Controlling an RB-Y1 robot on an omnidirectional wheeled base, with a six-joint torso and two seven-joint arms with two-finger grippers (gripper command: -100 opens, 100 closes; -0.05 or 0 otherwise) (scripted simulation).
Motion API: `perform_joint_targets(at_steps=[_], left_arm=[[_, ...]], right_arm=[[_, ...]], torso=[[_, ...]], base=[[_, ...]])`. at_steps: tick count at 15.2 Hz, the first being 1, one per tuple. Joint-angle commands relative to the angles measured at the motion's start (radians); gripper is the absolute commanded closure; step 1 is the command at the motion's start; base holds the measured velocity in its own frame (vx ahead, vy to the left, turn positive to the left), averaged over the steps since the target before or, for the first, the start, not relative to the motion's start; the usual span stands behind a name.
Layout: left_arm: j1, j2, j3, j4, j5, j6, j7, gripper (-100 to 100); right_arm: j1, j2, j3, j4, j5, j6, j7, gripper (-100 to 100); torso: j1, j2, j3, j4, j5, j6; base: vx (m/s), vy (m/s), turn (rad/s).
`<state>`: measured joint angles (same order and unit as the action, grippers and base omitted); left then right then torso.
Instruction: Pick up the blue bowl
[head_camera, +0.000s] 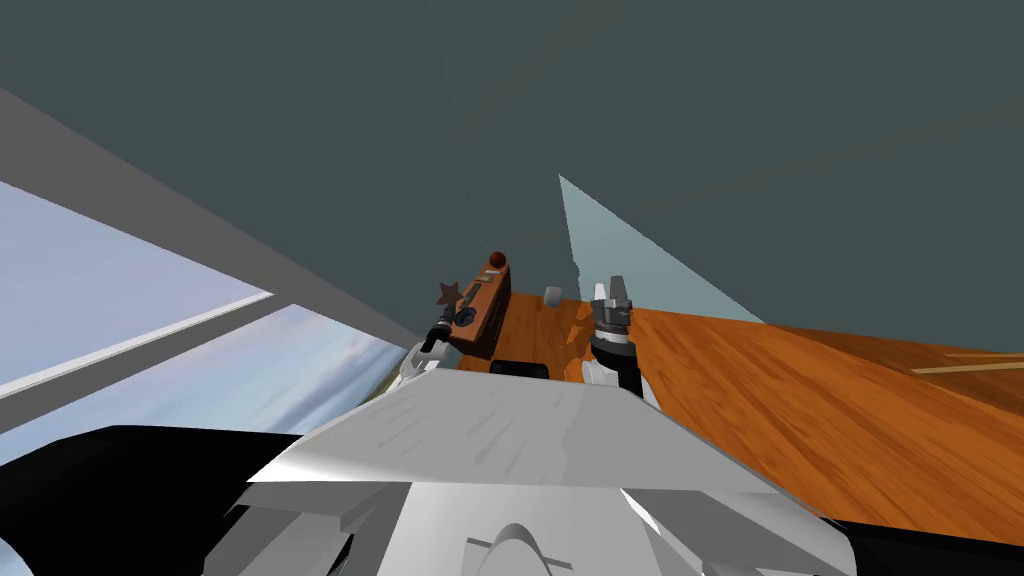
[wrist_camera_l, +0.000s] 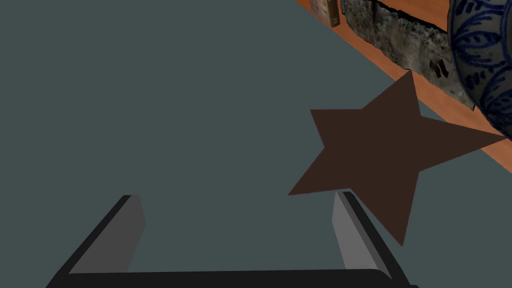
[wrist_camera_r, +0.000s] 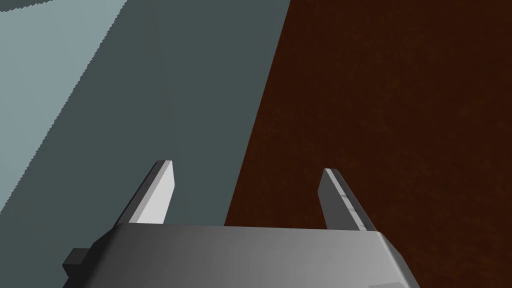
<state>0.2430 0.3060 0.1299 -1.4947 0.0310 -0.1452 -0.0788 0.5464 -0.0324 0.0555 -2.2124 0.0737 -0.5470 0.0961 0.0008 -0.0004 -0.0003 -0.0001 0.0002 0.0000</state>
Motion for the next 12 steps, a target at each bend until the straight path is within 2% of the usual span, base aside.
perform_joint_targets(at_steps=[1,3,4,6,9,12], left_arm=[[-0.018,0.003,0.005,0.050,0.004,0.027,0.008,-100],[-0.018,0.003,0.005,0.071,0.004,0.027,0.008,-100],[-0.033,0.004,0.009,0.107,0.007,0.045,0.013,-100],[-0.033,0.004,0.009,0.118,0.007,0.045,0.013,-100],[-0.064,0.004,0.016,0.197,0.012,0.082,0.023,-100],[-0.079,0.004,0.019,0.254,0.014,0.099,0.028,-100]], right_arm=[[0.000,0.000,0.000,0.000,0.000,0.000,0.000,0],[0.000,0.000,0.000,0.000,0.000,0.000,0.000,0],[0.000,0.000,0.000,0.000,0.000,0.000,0.000,0],[0.000,0.000,0.000,0.000,0.000,0.000,0.000,0],[0.000,0.000,0.000,0.000,0.000,0.000,0.000,0],[0.000,0.000,0.000,0.000,0.000,0.000,0.000,0]], torso=[[0.000,0.000,0.000,0.000,0.000,0.000],[0.000,0.000,0.000,0.000,0.000,0.000],[0.000,0.000,0.000,0.000,0.000,0.000],[0.000,0.000,0.000,0.000,0.000,0.000],[0.000,0.000,0.000,0.000,0.000,0.000],[0.000,0.000,0.000,0.000,0.000,0.000]], base=[[0.003,0.007,-0.039],[0.002,0.007,-0.017],[0.003,0.007,-0.025],[0.003,0.005,-0.021],[0.005,0.006,-0.030],[0.007,0.007,-0.035]])
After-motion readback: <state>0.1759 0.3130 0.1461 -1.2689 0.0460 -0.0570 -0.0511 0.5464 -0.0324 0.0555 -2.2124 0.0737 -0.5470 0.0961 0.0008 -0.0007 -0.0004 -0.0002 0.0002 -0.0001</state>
